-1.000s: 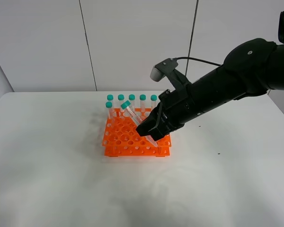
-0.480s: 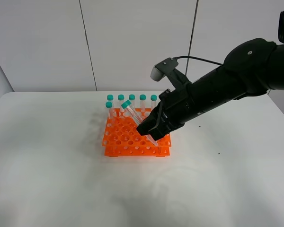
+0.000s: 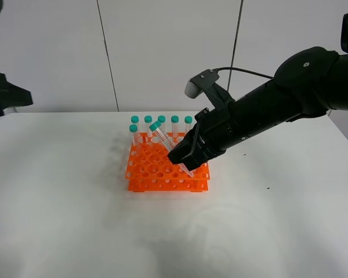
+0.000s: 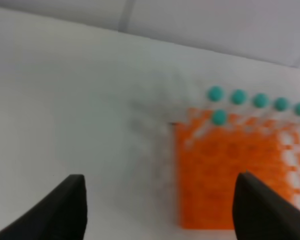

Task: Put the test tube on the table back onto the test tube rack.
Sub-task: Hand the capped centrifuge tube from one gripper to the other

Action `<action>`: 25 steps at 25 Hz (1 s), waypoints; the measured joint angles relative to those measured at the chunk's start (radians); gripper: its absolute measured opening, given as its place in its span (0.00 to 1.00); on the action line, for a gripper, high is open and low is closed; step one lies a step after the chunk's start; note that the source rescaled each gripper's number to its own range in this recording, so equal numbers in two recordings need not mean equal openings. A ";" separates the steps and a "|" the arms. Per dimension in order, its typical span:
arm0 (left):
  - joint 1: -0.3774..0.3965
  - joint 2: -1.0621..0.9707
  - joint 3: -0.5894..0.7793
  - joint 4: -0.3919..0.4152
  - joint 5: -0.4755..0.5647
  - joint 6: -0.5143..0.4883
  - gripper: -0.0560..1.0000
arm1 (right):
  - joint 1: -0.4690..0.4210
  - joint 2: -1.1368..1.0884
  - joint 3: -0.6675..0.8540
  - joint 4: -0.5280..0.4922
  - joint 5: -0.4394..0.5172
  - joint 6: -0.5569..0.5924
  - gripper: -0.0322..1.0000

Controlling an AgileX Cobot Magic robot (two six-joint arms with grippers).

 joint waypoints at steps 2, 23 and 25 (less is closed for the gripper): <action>-0.028 0.050 0.000 -0.164 -0.005 0.145 0.88 | 0.000 0.000 0.000 0.000 -0.003 0.000 0.07; -0.455 0.413 0.005 -1.124 -0.101 0.845 0.88 | 0.000 0.000 0.000 0.034 0.026 -0.004 0.07; -0.455 0.433 0.005 -1.149 -0.073 0.872 0.88 | 0.000 0.000 0.000 0.050 0.031 -0.007 0.07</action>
